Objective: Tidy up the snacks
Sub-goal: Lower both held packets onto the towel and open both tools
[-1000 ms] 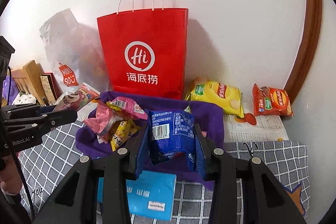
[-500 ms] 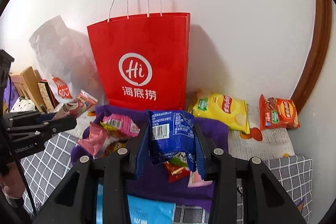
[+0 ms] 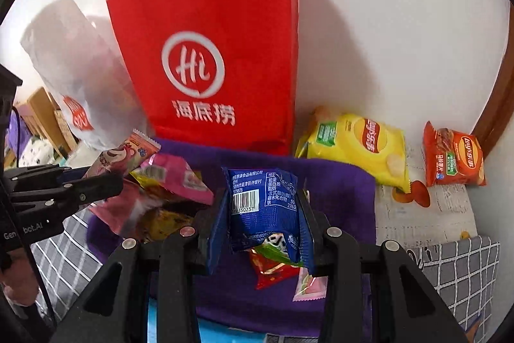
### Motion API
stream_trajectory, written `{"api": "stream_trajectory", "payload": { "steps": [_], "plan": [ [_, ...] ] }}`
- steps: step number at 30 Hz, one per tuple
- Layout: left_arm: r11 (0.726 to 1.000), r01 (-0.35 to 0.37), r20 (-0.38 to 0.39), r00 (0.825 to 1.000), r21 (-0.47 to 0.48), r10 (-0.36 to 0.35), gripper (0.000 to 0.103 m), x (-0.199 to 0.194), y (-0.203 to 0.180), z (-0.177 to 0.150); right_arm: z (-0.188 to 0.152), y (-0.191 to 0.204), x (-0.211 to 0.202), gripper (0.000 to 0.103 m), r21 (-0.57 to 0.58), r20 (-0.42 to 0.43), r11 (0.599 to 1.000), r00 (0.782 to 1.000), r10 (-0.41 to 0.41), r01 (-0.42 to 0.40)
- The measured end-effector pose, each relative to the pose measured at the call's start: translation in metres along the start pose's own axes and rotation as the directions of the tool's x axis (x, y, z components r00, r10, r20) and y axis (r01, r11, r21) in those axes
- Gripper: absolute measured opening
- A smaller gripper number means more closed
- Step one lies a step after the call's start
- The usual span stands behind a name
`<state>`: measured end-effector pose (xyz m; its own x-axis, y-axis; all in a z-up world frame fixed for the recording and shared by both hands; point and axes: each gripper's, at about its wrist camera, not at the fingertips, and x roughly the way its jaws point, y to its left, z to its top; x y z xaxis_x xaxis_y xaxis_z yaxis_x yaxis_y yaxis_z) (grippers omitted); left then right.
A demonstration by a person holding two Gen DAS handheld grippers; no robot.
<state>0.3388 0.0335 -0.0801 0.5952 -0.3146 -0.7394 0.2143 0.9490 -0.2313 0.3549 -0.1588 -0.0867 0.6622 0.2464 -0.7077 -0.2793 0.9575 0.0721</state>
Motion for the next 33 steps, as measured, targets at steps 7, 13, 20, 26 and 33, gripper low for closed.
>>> {"api": "stream_trajectory", "payload": {
  "steps": [7,13,20,26,33],
  "plan": [
    [0.999,0.028,-0.042,0.999,-0.027,-0.029,0.022,0.017,0.004,-0.005,-0.009,0.0,0.023,0.039,-0.022,-0.064,1.0,0.998,-0.003,0.002],
    [0.999,0.041,-0.064,0.997,-0.013,-0.042,0.022,0.024,-0.003,-0.008,-0.015,0.006,0.037,0.039,-0.044,-0.108,0.999,0.994,0.008,-0.013],
    [0.999,0.034,-0.087,0.996,-0.027,-0.036,0.022,0.034,0.002,-0.01,-0.021,0.007,0.054,0.04,-0.045,-0.156,0.999,0.988,-0.004,-0.003],
    [0.998,0.042,-0.103,0.994,-0.037,-0.046,0.022,0.041,0.002,-0.009,-0.023,0.009,0.058,0.04,-0.04,-0.169,0.999,0.985,0.021,-0.028],
    [0.998,0.04,-0.119,0.992,-0.041,-0.045,0.023,0.046,0.001,-0.011,-0.026,0.008,0.065,0.04,-0.039,-0.193,0.999,0.981,-0.001,-0.006]
  ]
}}
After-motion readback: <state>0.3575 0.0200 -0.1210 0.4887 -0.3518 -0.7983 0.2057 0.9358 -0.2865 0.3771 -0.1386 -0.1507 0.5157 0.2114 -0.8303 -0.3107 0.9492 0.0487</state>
